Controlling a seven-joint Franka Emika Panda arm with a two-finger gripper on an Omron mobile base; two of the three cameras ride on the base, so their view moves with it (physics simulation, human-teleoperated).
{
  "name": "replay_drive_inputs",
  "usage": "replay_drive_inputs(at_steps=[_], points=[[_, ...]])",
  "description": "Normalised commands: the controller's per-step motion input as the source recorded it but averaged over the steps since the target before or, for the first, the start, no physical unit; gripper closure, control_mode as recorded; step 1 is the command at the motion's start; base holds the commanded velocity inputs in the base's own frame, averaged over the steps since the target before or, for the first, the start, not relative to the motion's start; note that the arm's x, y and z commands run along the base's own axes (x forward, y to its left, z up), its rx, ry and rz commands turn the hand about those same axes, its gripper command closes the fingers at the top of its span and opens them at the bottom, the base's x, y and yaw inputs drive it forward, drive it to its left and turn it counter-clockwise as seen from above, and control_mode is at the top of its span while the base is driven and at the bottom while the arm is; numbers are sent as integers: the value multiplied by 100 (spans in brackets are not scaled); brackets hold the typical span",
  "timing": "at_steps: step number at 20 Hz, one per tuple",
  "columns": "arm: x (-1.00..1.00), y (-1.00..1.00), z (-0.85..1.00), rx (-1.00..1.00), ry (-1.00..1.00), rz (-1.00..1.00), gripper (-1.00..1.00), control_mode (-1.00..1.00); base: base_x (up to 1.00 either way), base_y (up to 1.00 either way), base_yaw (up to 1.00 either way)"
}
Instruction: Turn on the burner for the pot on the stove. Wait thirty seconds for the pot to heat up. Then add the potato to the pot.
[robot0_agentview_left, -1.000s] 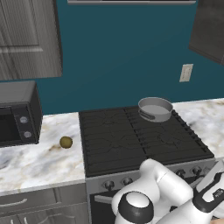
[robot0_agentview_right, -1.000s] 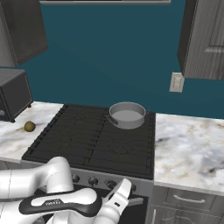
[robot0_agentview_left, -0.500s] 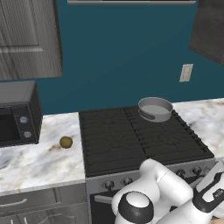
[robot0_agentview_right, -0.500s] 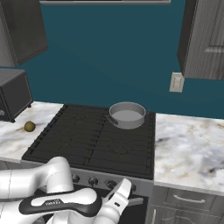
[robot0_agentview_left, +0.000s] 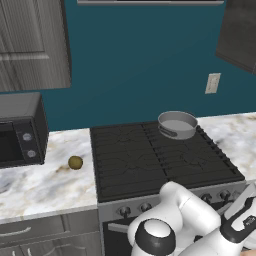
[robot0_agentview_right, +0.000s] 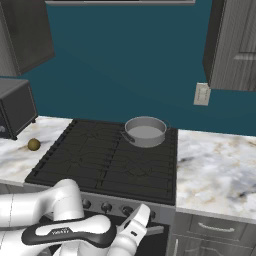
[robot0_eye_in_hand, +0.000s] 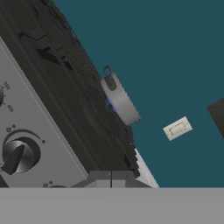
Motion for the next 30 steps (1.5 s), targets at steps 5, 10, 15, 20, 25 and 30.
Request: replay_drive_inputs(at_steps=[5,10,15,20,25,30], points=[[0,0,0,0,0,0,100,-100,0,0,0],[0,0,0,0,0,0,100,-100,0,0,0],[0,0,0,0,0,0,100,-100,0,0,0],[0,0,0,0,0,0,100,-100,0,0,0],[0,0,0,0,0,0,100,-100,0,0,0],[0,0,0,0,0,0,100,-100,0,0,0]])
